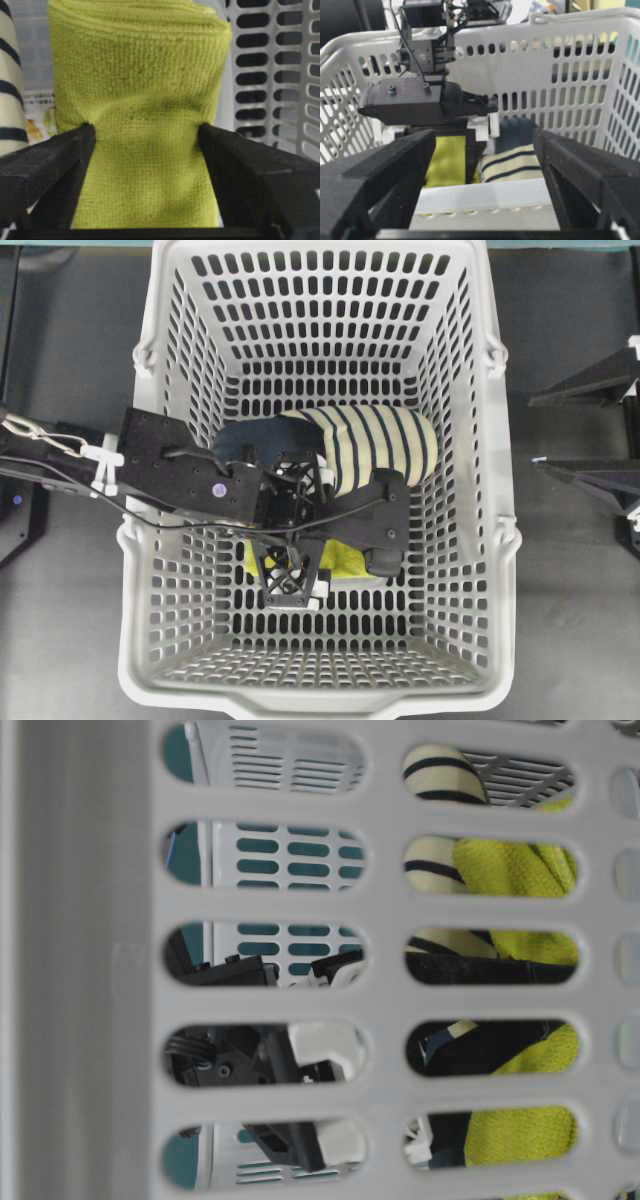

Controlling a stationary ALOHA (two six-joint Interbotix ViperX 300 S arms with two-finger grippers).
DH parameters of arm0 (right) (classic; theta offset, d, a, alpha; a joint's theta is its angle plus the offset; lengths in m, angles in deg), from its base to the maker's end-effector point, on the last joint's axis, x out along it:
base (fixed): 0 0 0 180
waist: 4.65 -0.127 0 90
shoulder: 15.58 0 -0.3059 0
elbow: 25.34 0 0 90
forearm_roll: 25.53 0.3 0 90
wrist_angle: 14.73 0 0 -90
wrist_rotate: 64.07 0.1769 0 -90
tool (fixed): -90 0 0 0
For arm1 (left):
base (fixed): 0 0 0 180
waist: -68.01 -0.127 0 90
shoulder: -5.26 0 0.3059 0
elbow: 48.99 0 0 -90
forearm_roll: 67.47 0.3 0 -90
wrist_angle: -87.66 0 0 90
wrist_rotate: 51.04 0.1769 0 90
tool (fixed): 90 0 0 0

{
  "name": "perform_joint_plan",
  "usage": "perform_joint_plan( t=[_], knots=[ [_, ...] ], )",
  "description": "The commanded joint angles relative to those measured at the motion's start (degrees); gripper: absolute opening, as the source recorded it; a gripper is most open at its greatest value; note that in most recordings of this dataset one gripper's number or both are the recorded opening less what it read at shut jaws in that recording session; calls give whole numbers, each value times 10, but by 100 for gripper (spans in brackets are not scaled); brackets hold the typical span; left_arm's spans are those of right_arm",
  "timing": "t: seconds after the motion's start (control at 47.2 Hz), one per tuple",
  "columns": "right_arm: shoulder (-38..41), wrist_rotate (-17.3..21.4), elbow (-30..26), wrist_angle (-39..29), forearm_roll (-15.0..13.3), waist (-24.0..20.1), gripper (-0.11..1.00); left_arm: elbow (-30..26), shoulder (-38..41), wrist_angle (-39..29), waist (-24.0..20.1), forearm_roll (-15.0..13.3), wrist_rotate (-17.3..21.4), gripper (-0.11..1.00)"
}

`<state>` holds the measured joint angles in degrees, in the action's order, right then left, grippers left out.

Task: Pick up the yellow cloth from the shopping basket with the left arm.
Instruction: 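Lift the yellow cloth upward out of the basket with the left gripper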

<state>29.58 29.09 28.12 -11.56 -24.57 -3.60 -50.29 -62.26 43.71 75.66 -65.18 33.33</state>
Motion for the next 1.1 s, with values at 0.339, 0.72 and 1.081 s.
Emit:
perform_joint_plan(
  t=[0.339,0.72,1.081],
  knots=[
    [3,0,-1,5,1,1,75,10,0,1,3,3,14,23],
    [-7,0,6,16,1,1,74,-61,-62,-51,3,3,15,20],
    [-32,1,6,23,1,1,74,-258,-86,-192,4,3,13,20]
  ],
)
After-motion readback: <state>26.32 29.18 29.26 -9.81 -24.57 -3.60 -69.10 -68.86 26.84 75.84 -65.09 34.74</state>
